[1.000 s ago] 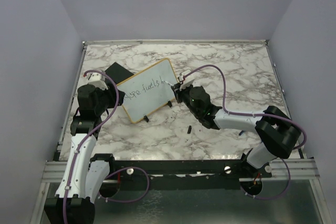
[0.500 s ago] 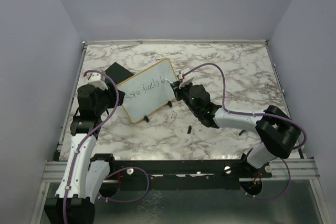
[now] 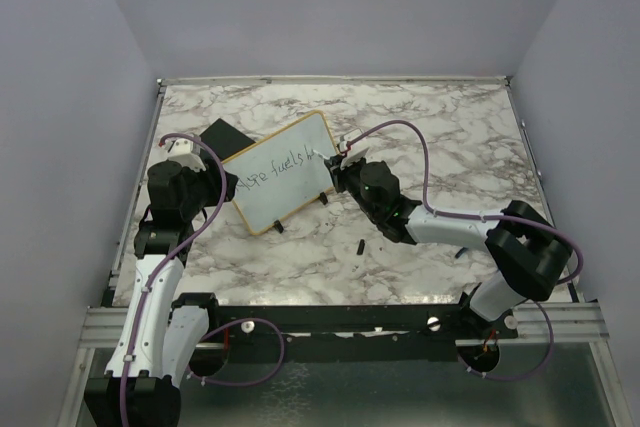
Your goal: Write a sentence on the whiteboard
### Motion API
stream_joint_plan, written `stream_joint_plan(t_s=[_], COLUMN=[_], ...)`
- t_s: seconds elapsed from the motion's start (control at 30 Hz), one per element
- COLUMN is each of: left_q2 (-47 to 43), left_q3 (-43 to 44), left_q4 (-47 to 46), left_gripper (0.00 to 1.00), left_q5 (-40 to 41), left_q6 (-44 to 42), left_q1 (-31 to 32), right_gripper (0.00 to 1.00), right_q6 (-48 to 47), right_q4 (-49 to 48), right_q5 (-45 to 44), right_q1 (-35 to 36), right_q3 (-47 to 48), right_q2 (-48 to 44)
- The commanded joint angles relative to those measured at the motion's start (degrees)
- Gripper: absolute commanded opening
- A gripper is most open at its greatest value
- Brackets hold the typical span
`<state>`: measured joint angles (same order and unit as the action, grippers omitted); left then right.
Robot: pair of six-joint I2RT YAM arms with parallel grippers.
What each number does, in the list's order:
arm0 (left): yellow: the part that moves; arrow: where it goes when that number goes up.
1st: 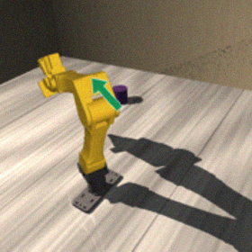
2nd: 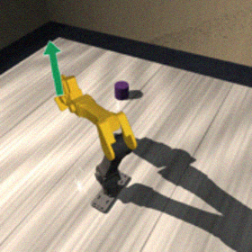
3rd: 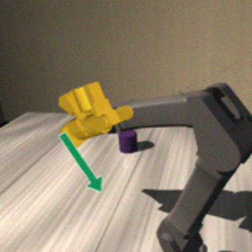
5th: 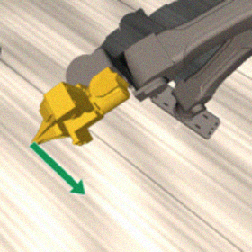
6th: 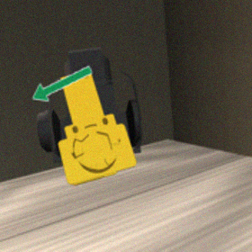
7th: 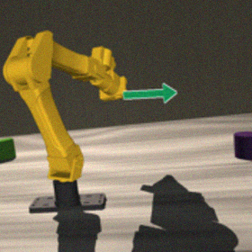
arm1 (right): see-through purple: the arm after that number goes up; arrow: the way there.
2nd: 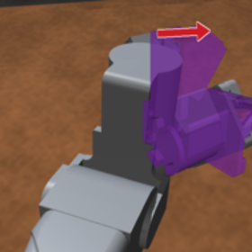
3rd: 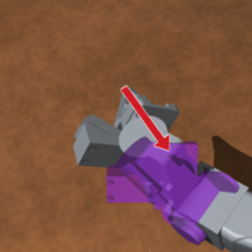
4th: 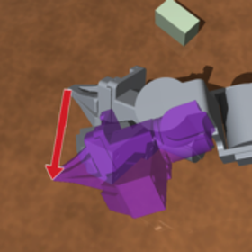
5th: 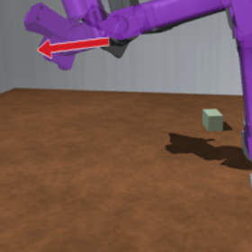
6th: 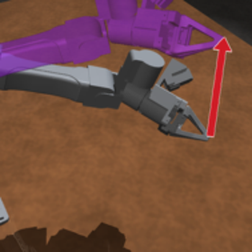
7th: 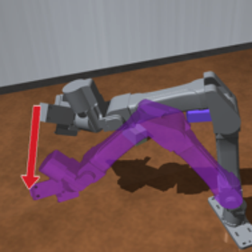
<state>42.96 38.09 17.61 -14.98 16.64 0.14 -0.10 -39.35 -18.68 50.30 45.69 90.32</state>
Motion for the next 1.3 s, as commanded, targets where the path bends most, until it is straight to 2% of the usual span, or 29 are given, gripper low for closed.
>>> stream_joint_plan(t_s=[0.0,1.27], left_q2=[-0.5,-0.6], left_q3=[-0.6,-0.5], left_q4=[-1.0,-0.9], left_gripper=[0.50,0.50], left_q5=[-0.9,-1.0], left_q6=[0.0,0.0], left_q1=[0.4,0.4], right_gripper=[0.00,0.00], right_q6=[-0.1,1.7], right_q4=[-0.3,2.0], right_q5=[1.6,2.8], right_q1=[0.3,0.4], right_q3=[-0.1,-2.9], right_q2=[1.1,0.3])
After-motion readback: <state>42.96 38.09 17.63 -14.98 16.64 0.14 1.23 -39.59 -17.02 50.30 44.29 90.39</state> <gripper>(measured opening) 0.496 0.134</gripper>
